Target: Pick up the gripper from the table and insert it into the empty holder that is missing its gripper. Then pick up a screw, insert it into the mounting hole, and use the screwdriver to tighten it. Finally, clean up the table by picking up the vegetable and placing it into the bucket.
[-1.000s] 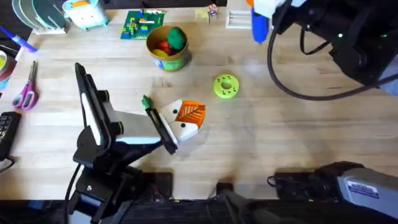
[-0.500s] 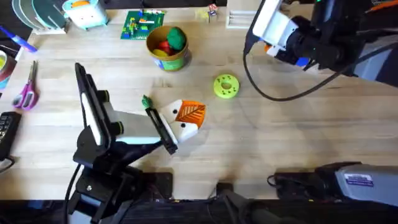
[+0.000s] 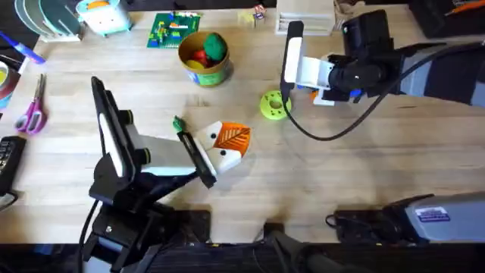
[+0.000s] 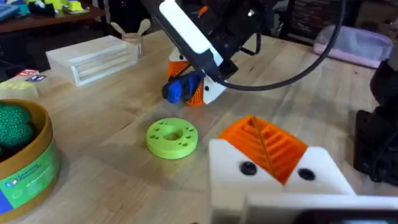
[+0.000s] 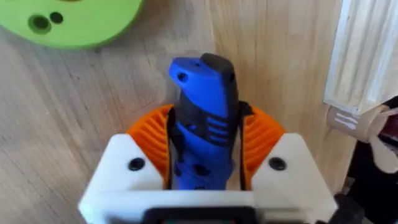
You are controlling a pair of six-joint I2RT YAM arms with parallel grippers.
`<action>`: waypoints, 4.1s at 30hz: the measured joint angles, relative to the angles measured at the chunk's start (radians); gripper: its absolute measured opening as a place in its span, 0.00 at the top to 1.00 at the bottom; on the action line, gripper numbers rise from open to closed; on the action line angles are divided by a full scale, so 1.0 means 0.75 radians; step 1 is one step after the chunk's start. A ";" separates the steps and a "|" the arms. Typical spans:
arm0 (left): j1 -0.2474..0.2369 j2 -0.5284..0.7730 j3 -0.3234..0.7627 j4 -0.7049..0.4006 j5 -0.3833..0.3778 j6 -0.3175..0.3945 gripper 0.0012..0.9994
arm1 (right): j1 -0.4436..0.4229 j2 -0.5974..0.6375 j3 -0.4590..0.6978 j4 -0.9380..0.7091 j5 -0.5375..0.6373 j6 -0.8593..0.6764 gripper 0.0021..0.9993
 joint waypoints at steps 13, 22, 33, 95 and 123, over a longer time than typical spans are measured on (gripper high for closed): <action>0.000 0.000 0.000 0.000 0.000 0.000 1.00 | 0.132 -0.018 0.007 -0.007 0.203 0.190 0.06; 0.000 0.000 0.000 0.000 0.000 -0.004 0.03 | 0.146 -0.210 0.158 -0.050 0.258 0.683 0.06; 0.000 0.000 0.000 0.007 -0.053 -0.012 0.01 | 0.146 -0.435 0.225 -0.123 0.144 1.076 0.06; 0.299 1.697 0.960 -1.032 -0.969 -0.837 0.05 | 0.146 -0.440 0.225 -0.220 0.103 1.143 0.06; 0.427 1.708 1.294 -1.228 -0.776 -0.685 0.99 | 0.146 -0.440 0.225 -0.220 0.103 1.143 0.06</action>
